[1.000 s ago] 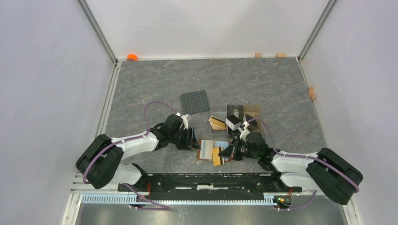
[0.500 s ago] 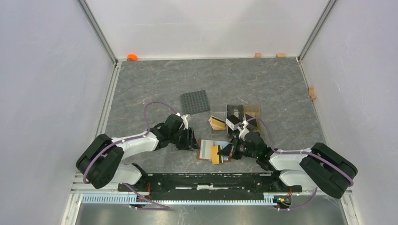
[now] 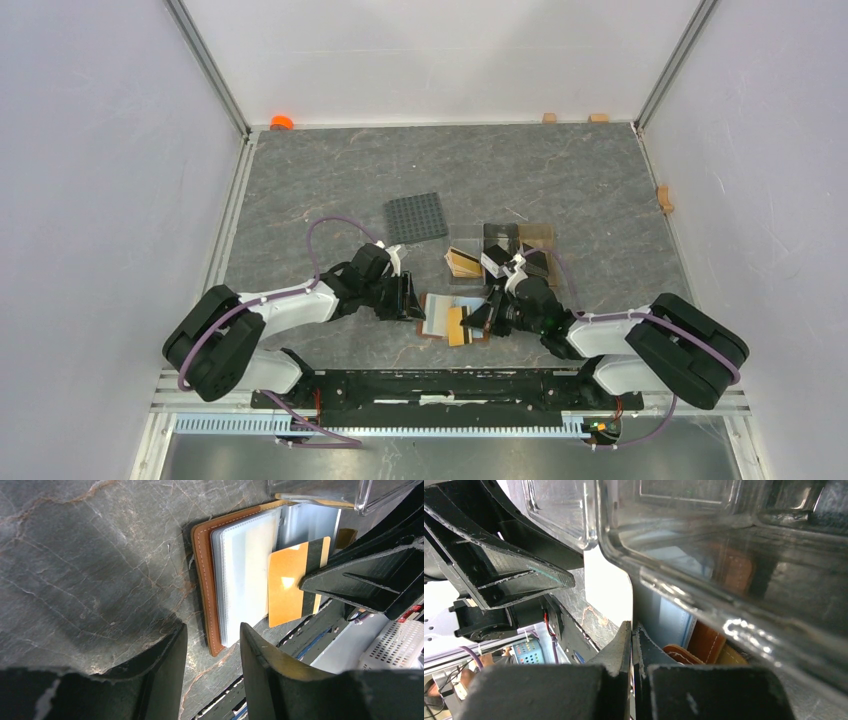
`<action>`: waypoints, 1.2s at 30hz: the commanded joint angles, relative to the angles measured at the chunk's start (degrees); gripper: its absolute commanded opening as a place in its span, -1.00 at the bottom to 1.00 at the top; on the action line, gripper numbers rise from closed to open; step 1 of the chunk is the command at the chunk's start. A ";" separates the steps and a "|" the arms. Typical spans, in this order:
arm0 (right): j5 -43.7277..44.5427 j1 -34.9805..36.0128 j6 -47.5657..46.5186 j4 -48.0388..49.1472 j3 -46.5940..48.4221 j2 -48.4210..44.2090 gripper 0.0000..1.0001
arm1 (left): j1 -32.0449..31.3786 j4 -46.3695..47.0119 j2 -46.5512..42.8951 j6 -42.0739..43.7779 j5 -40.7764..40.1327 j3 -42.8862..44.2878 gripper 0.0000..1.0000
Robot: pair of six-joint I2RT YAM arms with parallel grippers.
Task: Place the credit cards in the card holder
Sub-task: Insert the credit card into the card holder.
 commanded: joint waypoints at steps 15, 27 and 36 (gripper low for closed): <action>8.53 0.16 -3.01 0.88 2.31 4.51 -1.00 | -0.37 0.37 1.24 2.11 -0.03 -0.06 -0.07; 10.07 0.22 -3.61 4.02 3.13 8.90 -1.00 | -0.36 0.51 1.48 2.28 0.15 -0.02 -0.11; 12.20 1.86 -2.37 6.69 3.06 10.56 -1.00 | -0.33 1.05 2.62 2.37 0.68 -0.06 -0.24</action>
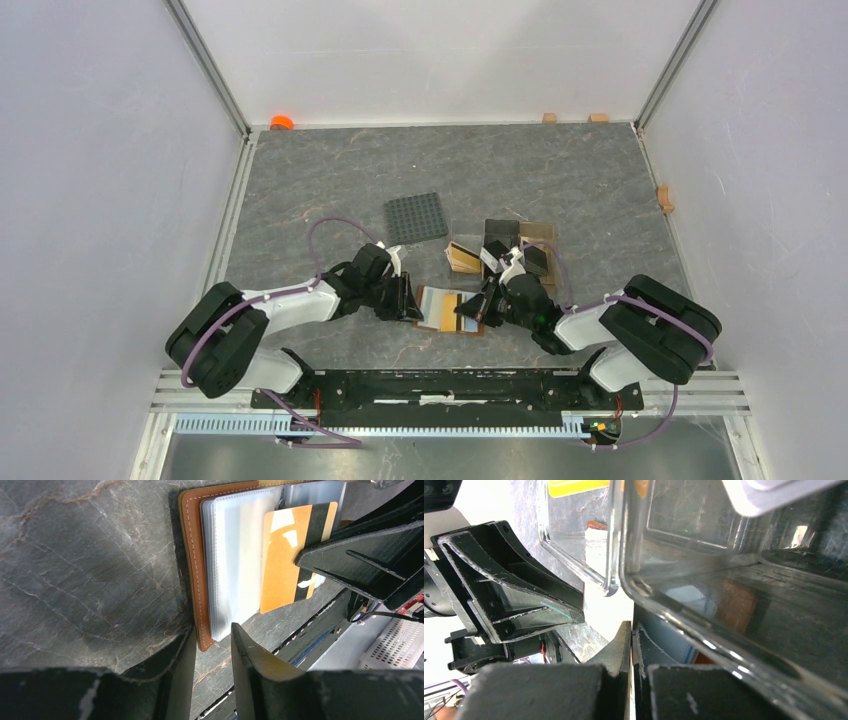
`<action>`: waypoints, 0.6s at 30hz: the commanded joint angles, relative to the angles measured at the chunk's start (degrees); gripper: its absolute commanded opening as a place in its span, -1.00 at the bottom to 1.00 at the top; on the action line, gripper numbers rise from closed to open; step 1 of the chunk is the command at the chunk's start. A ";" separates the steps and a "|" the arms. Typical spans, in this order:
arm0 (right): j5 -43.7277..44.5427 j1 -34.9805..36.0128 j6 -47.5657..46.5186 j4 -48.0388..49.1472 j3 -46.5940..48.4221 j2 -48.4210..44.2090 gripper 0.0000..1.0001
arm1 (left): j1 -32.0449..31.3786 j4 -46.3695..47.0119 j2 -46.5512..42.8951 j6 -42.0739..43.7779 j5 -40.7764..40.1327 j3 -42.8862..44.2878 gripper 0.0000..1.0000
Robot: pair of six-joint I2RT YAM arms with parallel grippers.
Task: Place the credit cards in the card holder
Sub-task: Insert the credit card into the card holder.
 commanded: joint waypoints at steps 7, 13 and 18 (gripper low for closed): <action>10.41 1.19 -0.52 -2.25 -1.09 -0.30 -1.00 | -0.35 0.99 1.97 2.20 0.32 -0.54 -0.34; 11.96 1.18 -1.18 -2.52 -1.08 -0.08 -1.00 | -0.35 0.84 2.33 2.00 -0.07 -0.65 -0.47; 11.21 1.17 -1.97 -2.80 -0.31 1.14 -1.00 | -0.35 0.66 2.54 1.90 -0.25 -0.63 -0.49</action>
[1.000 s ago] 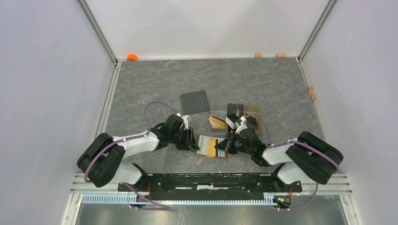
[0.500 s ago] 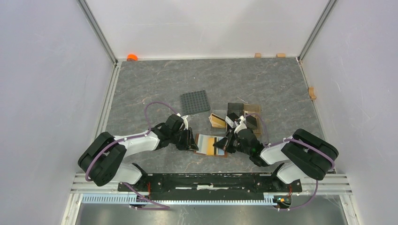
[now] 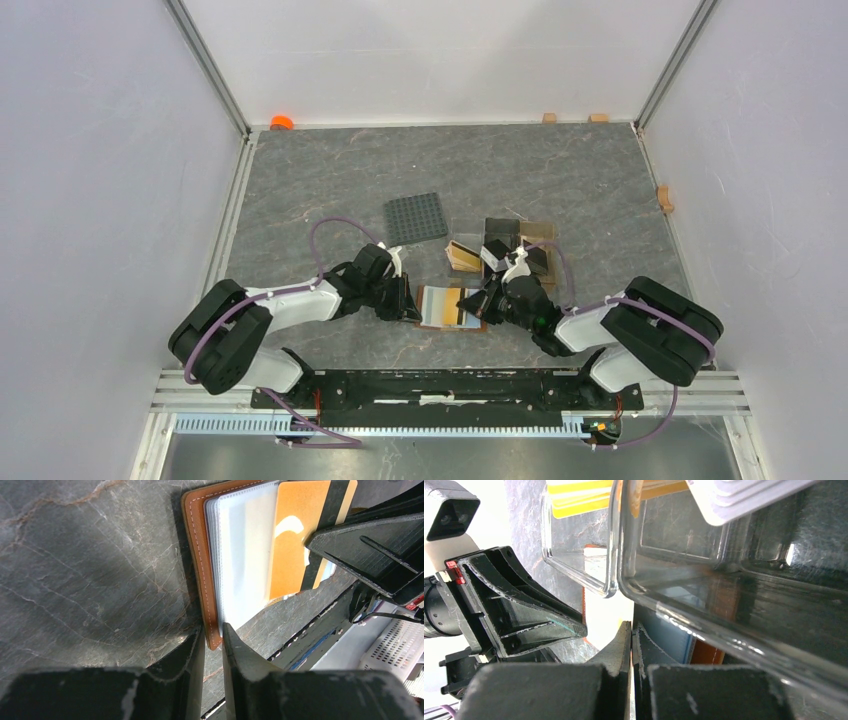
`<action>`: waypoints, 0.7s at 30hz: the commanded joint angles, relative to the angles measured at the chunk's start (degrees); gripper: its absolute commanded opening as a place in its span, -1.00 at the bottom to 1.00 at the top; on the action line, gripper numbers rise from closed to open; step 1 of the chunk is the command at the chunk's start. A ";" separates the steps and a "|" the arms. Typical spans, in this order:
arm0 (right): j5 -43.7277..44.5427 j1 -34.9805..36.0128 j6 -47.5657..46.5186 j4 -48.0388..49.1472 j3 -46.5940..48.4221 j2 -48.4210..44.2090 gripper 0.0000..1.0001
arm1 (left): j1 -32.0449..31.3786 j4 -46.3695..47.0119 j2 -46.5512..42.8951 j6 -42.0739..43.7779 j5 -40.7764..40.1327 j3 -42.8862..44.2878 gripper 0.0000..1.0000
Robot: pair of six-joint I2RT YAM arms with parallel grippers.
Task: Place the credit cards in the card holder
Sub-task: Insert the credit card into the card holder.
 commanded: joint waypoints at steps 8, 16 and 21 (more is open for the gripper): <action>1.19 1.56 -2.08 -2.91 3.01 6.52 -1.00 | -0.37 0.51 1.22 2.10 0.08 -0.56 -0.51; -0.27 2.68 -0.97 -8.70 3.80 6.60 -1.00 | -0.37 -0.23 0.40 2.18 -0.70 -0.83 -0.55; 2.34 2.67 -0.14 -15.90 1.62 0.65 -1.00 | -0.37 -1.51 -0.77 1.87 -2.63 -1.09 -0.56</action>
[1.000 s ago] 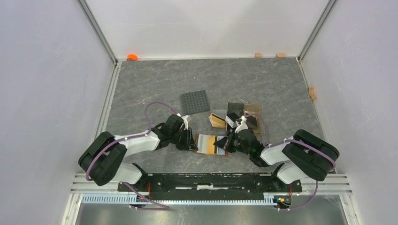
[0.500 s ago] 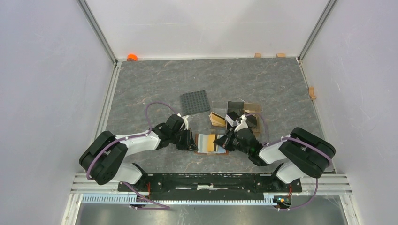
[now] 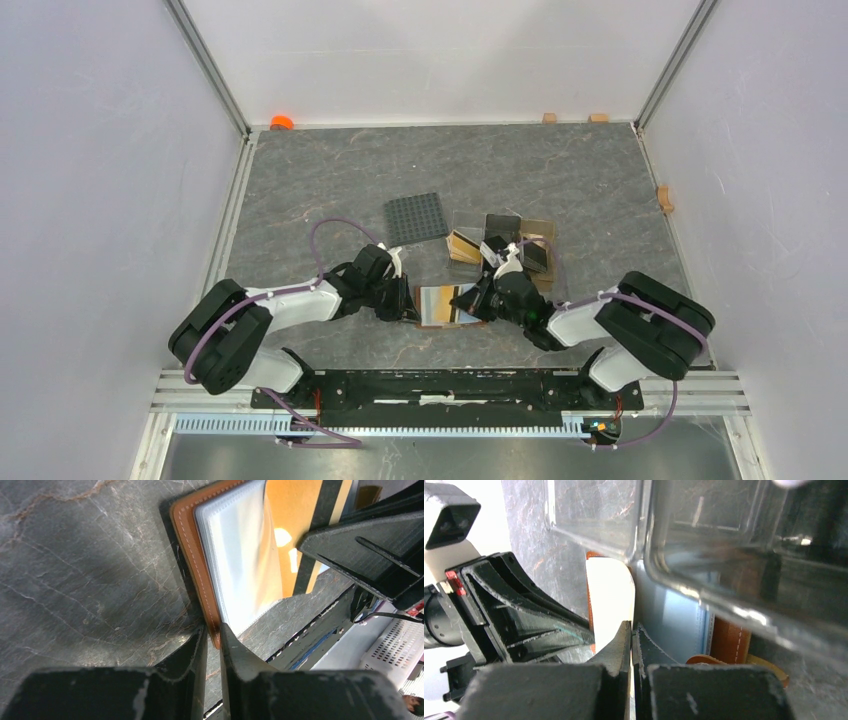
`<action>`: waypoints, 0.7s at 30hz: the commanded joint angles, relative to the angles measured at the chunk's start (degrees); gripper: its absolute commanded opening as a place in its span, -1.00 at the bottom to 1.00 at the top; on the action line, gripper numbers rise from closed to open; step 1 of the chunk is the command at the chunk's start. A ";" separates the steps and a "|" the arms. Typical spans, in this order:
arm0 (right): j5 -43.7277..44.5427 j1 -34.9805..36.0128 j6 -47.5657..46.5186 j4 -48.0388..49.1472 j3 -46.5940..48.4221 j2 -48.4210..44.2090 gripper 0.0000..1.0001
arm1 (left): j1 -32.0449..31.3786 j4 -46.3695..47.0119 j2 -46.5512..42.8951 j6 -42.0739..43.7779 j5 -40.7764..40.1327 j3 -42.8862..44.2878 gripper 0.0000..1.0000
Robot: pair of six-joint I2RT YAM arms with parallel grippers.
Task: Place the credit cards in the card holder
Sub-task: Insert the credit card into the card holder.
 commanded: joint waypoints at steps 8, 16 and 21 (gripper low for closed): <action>3.88 0.82 -1.94 -21.26 -2.23 -7.86 -1.00 | -0.37 -1.17 -0.65 1.88 -2.26 -1.06 -0.58; -3.29 0.92 -3.19 -14.80 -0.38 -1.35 -1.00 | -0.37 -0.32 -0.86 2.86 -1.13 -0.94 -0.59; -5.73 0.88 -3.79 -12.83 1.33 2.03 -1.00 | -0.37 -0.36 -0.83 3.04 -1.13 -0.94 -0.59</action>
